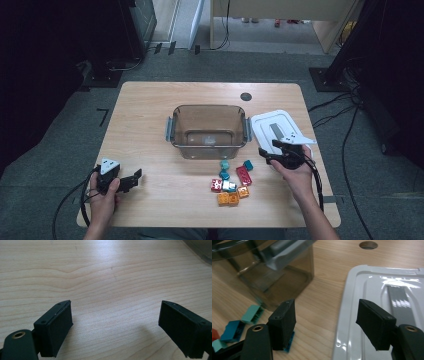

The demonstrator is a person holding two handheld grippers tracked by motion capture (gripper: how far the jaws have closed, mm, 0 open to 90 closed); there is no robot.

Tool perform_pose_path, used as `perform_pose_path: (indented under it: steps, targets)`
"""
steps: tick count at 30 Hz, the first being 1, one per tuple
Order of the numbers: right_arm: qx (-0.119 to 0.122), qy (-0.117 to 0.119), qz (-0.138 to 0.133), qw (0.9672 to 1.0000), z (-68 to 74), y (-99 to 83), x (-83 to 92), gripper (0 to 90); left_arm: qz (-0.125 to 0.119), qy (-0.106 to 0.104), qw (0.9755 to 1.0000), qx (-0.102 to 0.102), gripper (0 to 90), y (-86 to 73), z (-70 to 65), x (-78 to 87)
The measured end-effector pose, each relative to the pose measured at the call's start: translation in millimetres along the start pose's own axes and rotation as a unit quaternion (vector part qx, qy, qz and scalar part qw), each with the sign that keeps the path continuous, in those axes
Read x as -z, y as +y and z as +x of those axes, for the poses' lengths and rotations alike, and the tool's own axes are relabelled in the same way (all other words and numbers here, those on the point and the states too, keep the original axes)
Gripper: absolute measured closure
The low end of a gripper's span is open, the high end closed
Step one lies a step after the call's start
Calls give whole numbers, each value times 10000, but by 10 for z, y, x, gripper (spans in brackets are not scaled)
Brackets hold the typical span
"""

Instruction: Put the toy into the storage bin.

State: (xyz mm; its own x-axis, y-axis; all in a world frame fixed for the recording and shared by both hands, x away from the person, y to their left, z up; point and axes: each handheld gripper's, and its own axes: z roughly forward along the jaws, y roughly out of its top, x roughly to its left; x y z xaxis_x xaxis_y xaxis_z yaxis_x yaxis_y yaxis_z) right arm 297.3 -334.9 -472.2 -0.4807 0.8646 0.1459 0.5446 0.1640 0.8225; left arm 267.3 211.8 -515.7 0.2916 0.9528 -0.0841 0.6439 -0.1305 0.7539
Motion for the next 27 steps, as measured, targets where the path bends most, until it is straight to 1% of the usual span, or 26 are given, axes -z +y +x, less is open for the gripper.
perform_pose_path:
  steps: [2, 4, 8, 11, 15, 17, 20, 22, 27]
  targets:
    - [-6, 69, -59, 10000, 66, -26, -3, 332, 39, 0, 10000, -55, 120, 3, -10, -6]
    - [-9, 113, -56, 9999, 114, -53, -15, 338, 92, -2, 9999, -139, 120, 6, -23, -17]
    - [36, 182, 54, 9998, 199, -124, -61, 341, 151, 30, 9995, -275, 120, 7, -51, -29]
    - [83, 197, 111, 9997, 247, -157, -88, 349, 199, 36, 9994, -283, 124, 9, -54, -36]
    - [76, 237, 119, 9996, 290, -170, -105, 364, 212, 59, 9993, -310, 124, 10, -63, -41]
    - [70, 263, 134, 9995, 309, -181, -111, 369, 226, 81, 9991, -347, 124, 10, -69, -43]
    - [130, 245, 175, 9995, 343, -206, -122, 374, 265, 157, 9985, -453, 124, 10, -95, -51]
    - [182, 223, 212, 9994, 362, -217, -126, 373, 260, 151, 9986, -446, 124, 10, -95, -52]
    - [148, 234, 212, 9994, 369, -229, -126, 388, 264, 167, 9985, -439, 124, 9, -99, -51]
